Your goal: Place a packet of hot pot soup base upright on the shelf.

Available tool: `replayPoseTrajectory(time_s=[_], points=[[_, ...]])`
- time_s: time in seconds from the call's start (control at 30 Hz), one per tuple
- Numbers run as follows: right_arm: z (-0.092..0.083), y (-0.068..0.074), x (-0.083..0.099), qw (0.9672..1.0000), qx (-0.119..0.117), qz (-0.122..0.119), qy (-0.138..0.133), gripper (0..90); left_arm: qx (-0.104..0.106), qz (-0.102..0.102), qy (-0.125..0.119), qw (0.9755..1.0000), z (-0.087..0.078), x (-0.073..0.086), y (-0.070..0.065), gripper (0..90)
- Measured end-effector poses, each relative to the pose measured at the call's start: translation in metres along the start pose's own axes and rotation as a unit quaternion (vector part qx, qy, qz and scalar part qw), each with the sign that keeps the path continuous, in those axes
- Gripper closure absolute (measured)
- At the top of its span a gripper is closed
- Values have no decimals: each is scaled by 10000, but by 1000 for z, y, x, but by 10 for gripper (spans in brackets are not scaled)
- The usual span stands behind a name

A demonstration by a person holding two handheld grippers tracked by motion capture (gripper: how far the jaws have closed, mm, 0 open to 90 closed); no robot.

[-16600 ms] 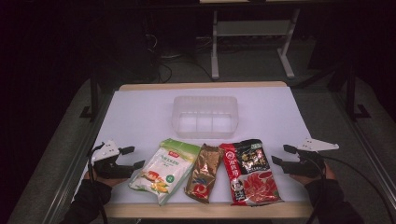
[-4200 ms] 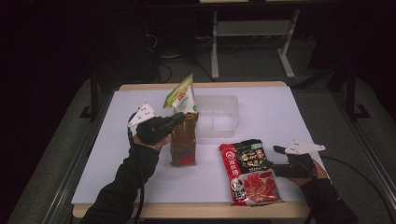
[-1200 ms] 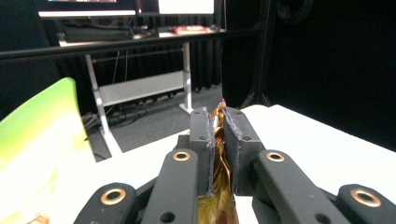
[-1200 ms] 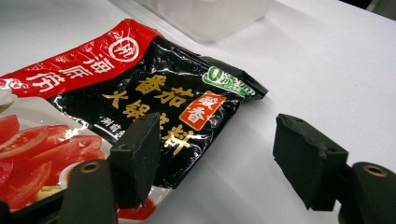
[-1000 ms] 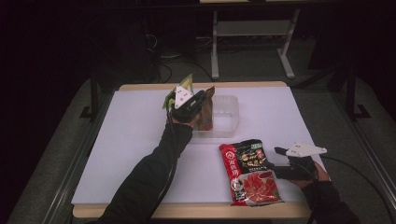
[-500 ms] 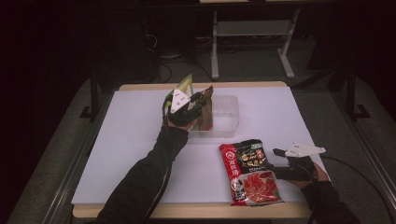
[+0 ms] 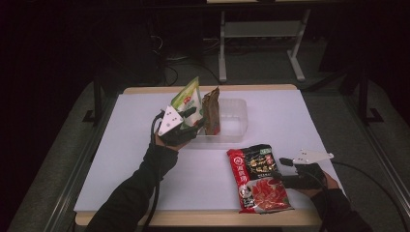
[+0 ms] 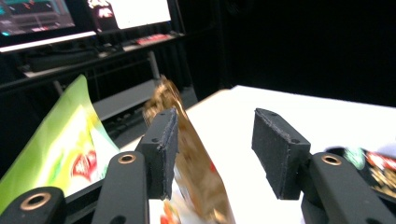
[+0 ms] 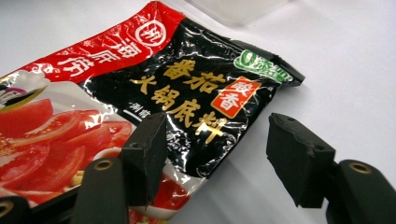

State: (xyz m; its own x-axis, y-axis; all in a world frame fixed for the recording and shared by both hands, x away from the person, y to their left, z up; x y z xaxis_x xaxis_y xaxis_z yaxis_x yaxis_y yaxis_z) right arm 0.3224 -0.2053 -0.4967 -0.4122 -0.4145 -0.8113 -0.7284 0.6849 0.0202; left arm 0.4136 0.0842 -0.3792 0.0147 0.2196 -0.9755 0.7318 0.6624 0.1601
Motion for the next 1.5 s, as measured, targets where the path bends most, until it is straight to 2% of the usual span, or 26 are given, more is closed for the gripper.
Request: replayPoseTrajectory(time_s=[0.27, 0.5, 0.6, 0.67, 0.83, 0.93, 1.0, 1.03, 1.1, 1.13, 1.2, 1.23, 1.27, 1.3, 1.37, 1.4, 1.43, 1.47, 1.5], points=[[0, 2, 4, 10000, -32, 21, 79, 377, 204, 51, 247, 9995, -26, 20, -4, 474], [-4, 4, 7, 9999, -35, 83, 89, 361, 514, 1, 511, 9974, -42, 39, -13, 457], [-5, 7, 7, 9999, -77, 52, 106, 361, 655, 98, 724, 9952, -48, 51, -17, 452], [-5, 9, 7, 9998, -102, 49, 135, 360, 711, 29, 794, 9943, -50, 56, -19, 440], [-4, 11, 8, 9995, -210, 144, 189, 353, 988, -182, 1064, 9892, -52, 74, -27, 407], [-5, 12, 10, 9985, -353, 299, 279, 338, 1140, -418, 1144, 9860, -48, 81, -32, 388], [-5, 13, 13, 9970, -481, 449, 418, 337, 1275, -582, 1224, 9825, -43, 86, -37, 376], [-5, 14, 14, 9953, -622, 578, 469, 337, 1399, -656, 1275, 9797, -41, 88, -40, 375], [-5, 14, 16, 9922, -801, 806, 520, 338, 1501, -775, 1381, 9759, -35, 92, -47, 362], [-5, 15, 18, 9906, -880, 891, 547, 338, 1642, -885, 1424, 9721, -32, 94, -51, 362], [-3, 18, 20, 9855, -1135, 1110, 598, 338, 1846, -1042, 1550, 9649, -25, 96, -61, 346], [-2, 20, 21, 9830, -1248, 1198, 623, 325, 1997, -1134, 1618, 9597, -22, 97, -66, 339], [-1, 21, 21, 9833, -1243, 1173, 622, 319, 2111, -1192, 1646, 9561, -18, 97, -71, 327], [-1, 22, 20, 9836, -1235, 1146, 643, 317, 2156, -1262, 1666, 9539, -14, 97, -74, 319], [1, 24, 20, 9834, -1244, 1152, 647, 288, 2323, -1439, 1733, 9462, -6, 98, -83, 310], [1, 26, 19, 9833, -1252, 1150, 649, 270, 2444, -1578, 1787, 9399, -1, 99, -89, 302], [2, 28, 19, 9835, -1239, 1145, 651, 257, 2536, -1665, 1851, 9347, 3, 101, -94, 296], [2, 29, 19, 9835, -1227, 1157, 660, 245, 2575, -1727, 1885, 9318, 7, 102, -98, 276], [2, 30, 19, 9836, -1218, 1155, 666, 239, 2580, -1735, 1925, 9307, 10, 104, -100, 275]])
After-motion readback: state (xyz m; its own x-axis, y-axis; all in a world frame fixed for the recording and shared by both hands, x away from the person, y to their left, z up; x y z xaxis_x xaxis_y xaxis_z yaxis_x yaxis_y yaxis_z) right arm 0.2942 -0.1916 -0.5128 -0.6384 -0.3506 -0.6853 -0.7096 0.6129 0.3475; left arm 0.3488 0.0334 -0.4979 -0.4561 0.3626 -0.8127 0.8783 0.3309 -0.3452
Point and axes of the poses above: each handheld gripper's, and its own axes: z roughly forward along the jaws, x roughly out of its underside, y roughly to its left, the point moved 9 cm from there along z, roughly forward along the jaws, and after that the axes turned 2 degrees about -y, right-handed, at the moved point
